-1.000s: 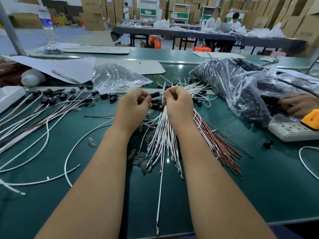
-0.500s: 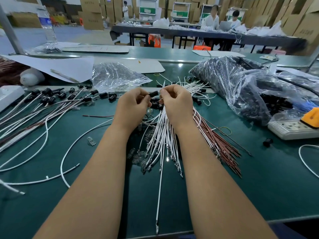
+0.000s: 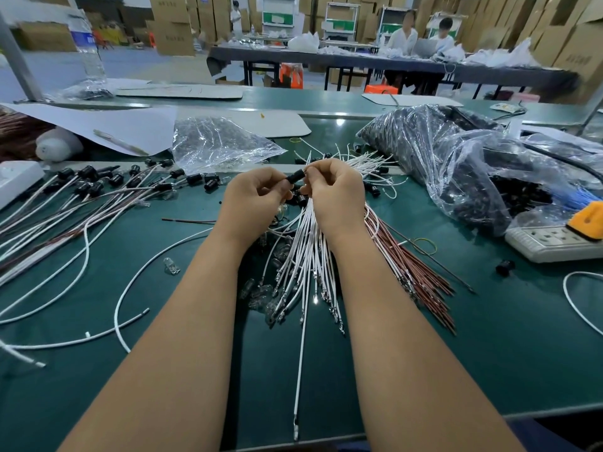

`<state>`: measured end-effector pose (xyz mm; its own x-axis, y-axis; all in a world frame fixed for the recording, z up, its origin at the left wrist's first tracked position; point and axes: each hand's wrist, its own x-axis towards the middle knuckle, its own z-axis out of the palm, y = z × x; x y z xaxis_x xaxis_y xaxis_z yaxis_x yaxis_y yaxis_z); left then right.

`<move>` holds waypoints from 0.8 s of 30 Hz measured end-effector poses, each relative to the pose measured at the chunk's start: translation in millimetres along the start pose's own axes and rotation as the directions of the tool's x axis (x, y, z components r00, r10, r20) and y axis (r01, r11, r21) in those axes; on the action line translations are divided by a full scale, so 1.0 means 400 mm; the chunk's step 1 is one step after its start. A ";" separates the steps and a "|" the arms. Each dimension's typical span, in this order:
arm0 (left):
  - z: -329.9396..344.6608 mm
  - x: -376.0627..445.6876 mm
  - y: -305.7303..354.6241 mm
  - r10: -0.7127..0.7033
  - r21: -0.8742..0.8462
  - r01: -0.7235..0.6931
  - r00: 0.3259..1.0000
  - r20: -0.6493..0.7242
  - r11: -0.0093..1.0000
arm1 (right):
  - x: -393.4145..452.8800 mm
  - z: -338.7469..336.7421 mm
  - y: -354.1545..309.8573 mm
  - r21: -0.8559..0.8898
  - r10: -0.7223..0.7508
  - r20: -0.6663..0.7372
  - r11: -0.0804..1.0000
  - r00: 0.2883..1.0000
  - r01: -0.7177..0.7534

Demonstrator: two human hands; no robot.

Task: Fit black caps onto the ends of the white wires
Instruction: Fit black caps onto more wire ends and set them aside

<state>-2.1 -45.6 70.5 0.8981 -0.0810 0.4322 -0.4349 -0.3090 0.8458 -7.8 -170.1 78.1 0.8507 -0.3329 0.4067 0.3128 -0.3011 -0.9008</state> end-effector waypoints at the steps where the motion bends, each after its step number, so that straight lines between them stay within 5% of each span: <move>1: -0.001 -0.001 0.001 -0.001 -0.015 0.001 1.000 0.002 1.000 | -0.001 0.000 0.000 -0.008 0.000 -0.010 1.000 1.000 -0.001; 15: 0.003 0.009 -0.021 0.002 0.056 0.002 0.997 -0.076 0.998 | -0.017 0.011 0.005 -0.225 -0.163 0.037 0.960 0.986 0.168; 24: 0.000 0.015 -0.017 -0.001 0.044 0.002 1.000 -0.018 0.999 | -0.028 0.021 0.002 -0.132 -0.147 0.045 0.980 0.988 0.152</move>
<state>6.2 -43.9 67.5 0.8971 -0.0633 0.4372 -0.4302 -0.3505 0.8319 -13.5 -159.1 71.5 0.8134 -0.2444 0.5278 0.3801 -0.4635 -0.8004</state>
